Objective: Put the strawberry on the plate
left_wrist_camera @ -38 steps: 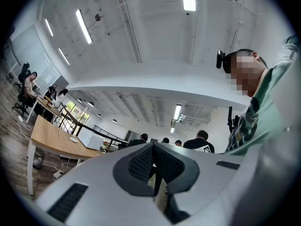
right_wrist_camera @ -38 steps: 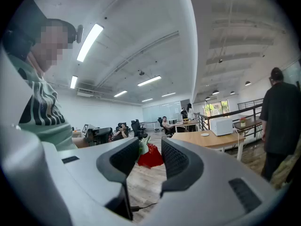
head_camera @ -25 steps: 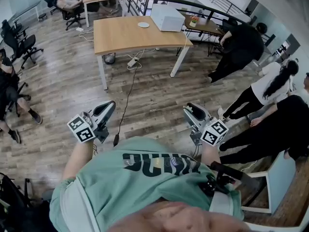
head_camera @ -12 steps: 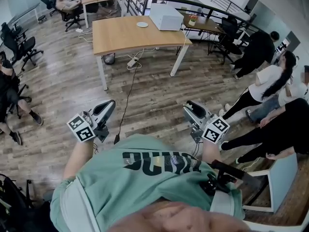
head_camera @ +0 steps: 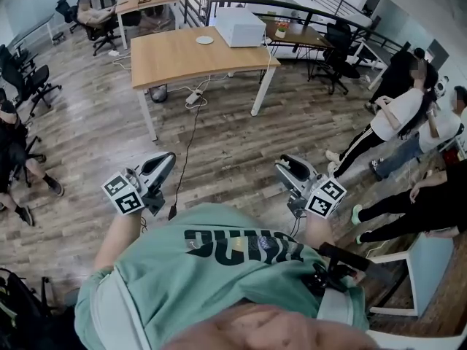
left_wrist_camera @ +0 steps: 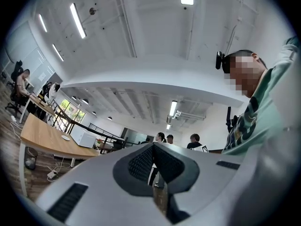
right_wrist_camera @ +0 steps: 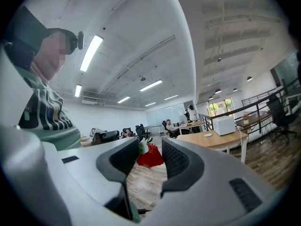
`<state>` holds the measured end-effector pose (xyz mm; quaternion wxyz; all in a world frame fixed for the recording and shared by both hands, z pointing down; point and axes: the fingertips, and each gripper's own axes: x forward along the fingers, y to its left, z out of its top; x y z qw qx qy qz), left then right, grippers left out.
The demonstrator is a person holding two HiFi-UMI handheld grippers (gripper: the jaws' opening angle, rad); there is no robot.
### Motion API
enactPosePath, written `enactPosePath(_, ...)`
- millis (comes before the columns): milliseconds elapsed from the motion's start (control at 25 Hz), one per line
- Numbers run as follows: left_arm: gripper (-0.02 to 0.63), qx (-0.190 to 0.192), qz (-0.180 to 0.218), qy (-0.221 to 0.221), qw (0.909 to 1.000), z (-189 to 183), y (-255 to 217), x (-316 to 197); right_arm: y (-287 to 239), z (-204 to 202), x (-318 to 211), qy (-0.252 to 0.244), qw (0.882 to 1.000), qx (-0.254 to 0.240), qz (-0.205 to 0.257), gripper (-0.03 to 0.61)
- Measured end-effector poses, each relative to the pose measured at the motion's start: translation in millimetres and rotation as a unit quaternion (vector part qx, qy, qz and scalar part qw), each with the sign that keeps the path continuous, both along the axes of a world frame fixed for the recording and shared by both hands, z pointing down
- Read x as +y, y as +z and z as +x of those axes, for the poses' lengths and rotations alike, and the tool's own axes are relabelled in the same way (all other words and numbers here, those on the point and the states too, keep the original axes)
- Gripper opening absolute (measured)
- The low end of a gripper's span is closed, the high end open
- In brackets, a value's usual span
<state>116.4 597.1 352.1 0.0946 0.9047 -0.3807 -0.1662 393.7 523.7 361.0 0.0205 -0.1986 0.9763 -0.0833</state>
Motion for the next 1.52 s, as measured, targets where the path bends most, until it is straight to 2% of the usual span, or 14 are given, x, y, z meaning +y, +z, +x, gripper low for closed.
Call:
enactPosePath(560, 0.003, -0.006, -0.024, 0.037, 0.999, 113.9, 8.8, -8.2, 21.8, 107.3, 13.8, 0.012, 0.999, -0.025, -0.02, 0.16)
enactPosePath(800, 0.003, -0.014, -0.052, 0.074, 0.9958, 151.6, 14.7, -12.7, 42.5, 133.9, 24.3, 0.027, 0.998, -0.039, -0.051, 0.16)
enactPosePath(920, 0.003, -0.02, -0.058, 0.094, 0.9937, 158.6, 21.5, -20.4, 57.0, 135.8, 23.5, 0.04, 0.996, -0.046, -0.066, 0.159)
enactPosePath(1080, 0.003, -0.006, -0.063, 0.112, 0.9917, 143.8, 32.7, -36.8, 68.8, 116.5, 18.3, 0.049, 0.995, -0.034, -0.074, 0.16)
enactPosePath(1240, 0.003, 0.016, -0.055, 0.135, 0.9892, 107.1, 38.6, -54.0, 60.2, 78.3, 7.3, 0.062, 0.996, -0.014, -0.059, 0.16)
enactPosePath(1360, 0.003, 0.023, -0.043, 0.137, 0.9894, 57.4, 34.9, -70.6, 40.7, 30.2, -6.7, 0.069, 0.996, -0.006, -0.047, 0.16)
enactPosePath(1520, 0.003, 0.029, -0.021, 0.121, 0.9921, -29.9, 22.9, -88.1, 14.1, -51.0, -27.6, 0.06, 0.998, 0.005, -0.018, 0.16)
